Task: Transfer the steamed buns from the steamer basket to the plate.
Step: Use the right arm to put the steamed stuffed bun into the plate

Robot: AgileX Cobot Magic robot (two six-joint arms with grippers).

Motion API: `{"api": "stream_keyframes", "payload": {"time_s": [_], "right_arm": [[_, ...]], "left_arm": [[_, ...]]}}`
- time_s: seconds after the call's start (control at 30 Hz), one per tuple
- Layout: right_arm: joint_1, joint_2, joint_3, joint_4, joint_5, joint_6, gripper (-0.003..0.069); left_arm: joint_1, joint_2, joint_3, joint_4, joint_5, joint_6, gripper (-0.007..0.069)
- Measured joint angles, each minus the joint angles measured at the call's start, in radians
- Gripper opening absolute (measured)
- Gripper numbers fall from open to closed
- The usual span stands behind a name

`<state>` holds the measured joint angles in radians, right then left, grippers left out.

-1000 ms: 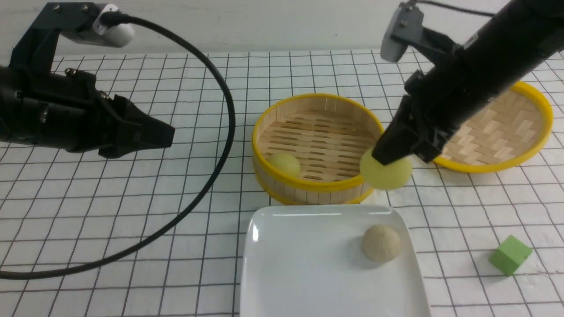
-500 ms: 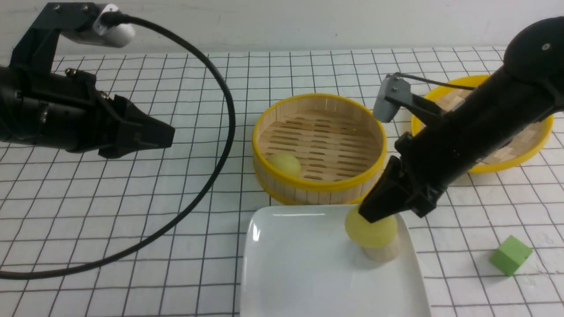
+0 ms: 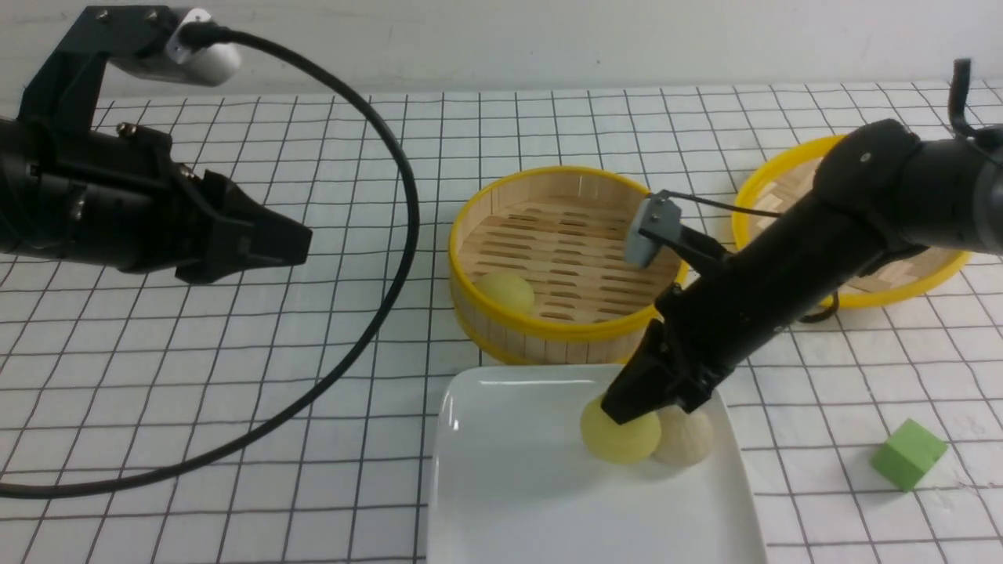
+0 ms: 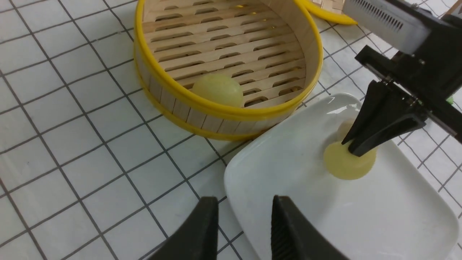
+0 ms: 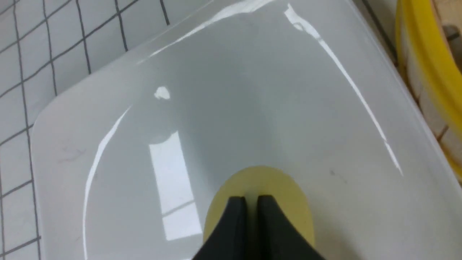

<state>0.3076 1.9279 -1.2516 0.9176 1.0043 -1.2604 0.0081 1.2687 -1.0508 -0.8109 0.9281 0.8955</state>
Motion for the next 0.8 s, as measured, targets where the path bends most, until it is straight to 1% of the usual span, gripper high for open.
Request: {"api": "stream_keyframes", "payload": {"time_s": [0.43,0.6,0.73,0.8], "right_arm": [[0.0,0.021,0.0,0.051,-0.024,-0.093,0.0025],[0.0,0.021,0.0,0.058,-0.026,-0.1,0.0029],[0.0,0.021,0.0,0.058,-0.026,-0.1,0.0048],[0.0,0.021,0.0,0.058,-0.026,-0.1,0.0095]], "left_arm": [[0.0,0.0,0.0,0.0,0.0,0.0,0.0242],[0.0,0.0,0.0,0.0,0.0,0.0,0.0242],[0.0,0.0,0.0,0.0,0.001,0.0,0.0242],[0.0,0.0,0.0,0.0,0.003,0.0,0.0242]]}}
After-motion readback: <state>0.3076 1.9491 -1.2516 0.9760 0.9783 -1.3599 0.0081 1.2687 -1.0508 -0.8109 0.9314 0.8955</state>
